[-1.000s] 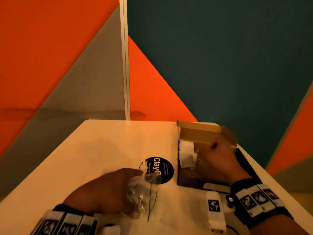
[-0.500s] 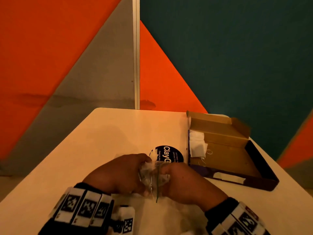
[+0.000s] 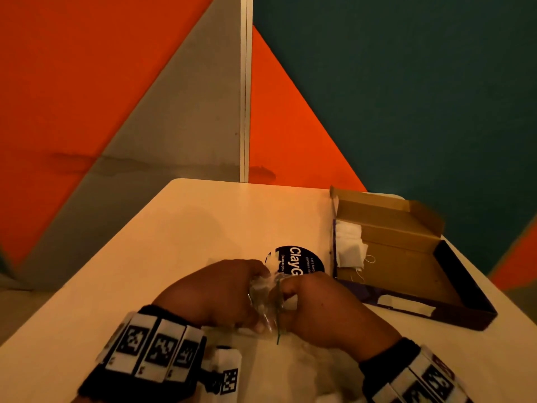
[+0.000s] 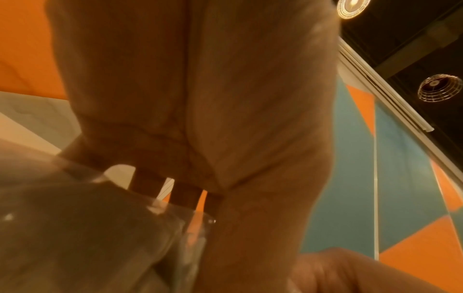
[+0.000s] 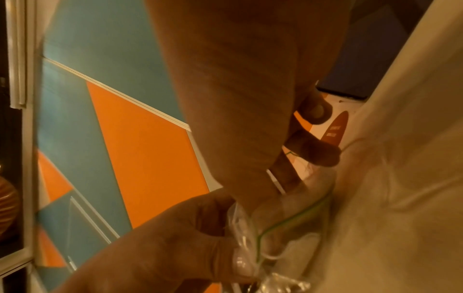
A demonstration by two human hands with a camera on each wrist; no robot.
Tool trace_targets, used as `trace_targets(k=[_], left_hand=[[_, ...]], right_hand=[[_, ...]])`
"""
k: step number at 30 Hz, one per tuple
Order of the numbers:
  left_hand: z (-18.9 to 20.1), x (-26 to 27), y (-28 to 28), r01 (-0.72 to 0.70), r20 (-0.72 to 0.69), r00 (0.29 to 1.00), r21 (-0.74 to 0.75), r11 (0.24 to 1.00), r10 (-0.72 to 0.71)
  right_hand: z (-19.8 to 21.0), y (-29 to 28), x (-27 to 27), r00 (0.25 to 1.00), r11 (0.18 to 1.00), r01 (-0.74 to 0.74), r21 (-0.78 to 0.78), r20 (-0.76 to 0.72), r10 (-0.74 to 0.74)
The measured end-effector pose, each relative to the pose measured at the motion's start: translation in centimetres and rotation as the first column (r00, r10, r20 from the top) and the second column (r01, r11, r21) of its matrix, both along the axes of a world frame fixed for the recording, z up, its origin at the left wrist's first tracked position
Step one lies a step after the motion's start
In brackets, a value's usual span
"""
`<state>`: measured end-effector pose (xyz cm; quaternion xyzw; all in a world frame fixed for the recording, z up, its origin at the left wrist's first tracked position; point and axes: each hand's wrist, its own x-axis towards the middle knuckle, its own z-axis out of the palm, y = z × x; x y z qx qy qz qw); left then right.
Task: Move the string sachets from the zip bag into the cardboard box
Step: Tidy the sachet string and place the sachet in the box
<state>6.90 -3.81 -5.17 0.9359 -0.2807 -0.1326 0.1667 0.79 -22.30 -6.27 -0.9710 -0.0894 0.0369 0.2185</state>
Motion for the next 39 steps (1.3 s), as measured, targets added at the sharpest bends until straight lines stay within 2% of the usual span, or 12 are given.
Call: trace_targets(k=[5,8,16,23,25,27,29,33,39], left_hand=[[0.7,-0.5,-0.2,0.047,-0.020,0.999,0.014,0.999,-0.047],[1.0,-0.8,-0.2,0.070,-0.039,0.997,0.017,0.997,-0.069],[1.5,-1.1,-0.5,0.094,-0.021,0.995,0.034,0.995,-0.093],[1.1,-1.0,-0.6,0.078,-0.017,0.997,0.047,0.996,-0.077],[1.0,-0.9,-0.6,0.084,-0.021,0.996,0.040,0.996,-0.083],[1.0,-0.9,-0.6,0.081,-0.022,0.997,0.030,0.996,-0.080],[1.0,-0.9,-0.6,0.073,-0.021,0.997,0.033,0.997,-0.072],[0.8,-0.8,-0.5,0.089,-0.026,0.996,0.020,0.996,-0.088],[0.4,-0.4,-0.4,0.065,-0.020,0.998,0.003,0.998,-0.065]], right_hand=[[-0.2,0.0,0.0,0.995,0.995,-0.098,-0.012,0.016,0.099],[-0.3,-0.2,0.3,0.995,0.995,-0.098,0.015,0.024,0.098],[-0.2,-1.1,0.4,0.999,0.983,-0.036,0.182,0.009,0.035],[-0.1,-1.9,0.6,0.994,0.939,0.078,0.335,-0.097,-0.048],[0.0,-2.2,0.5,0.990,0.930,0.076,0.360,-0.134,-0.029],[0.2,-2.4,0.3,0.986,0.939,0.023,0.342,-0.161,0.035],[0.5,-2.4,0.1,0.985,0.969,-0.036,0.244,-0.158,0.077],[0.1,-1.7,0.2,0.991,0.989,-0.072,0.128,-0.103,0.085],[-0.7,-2.0,0.9,0.999,0.989,-0.044,0.139,0.018,0.042]])
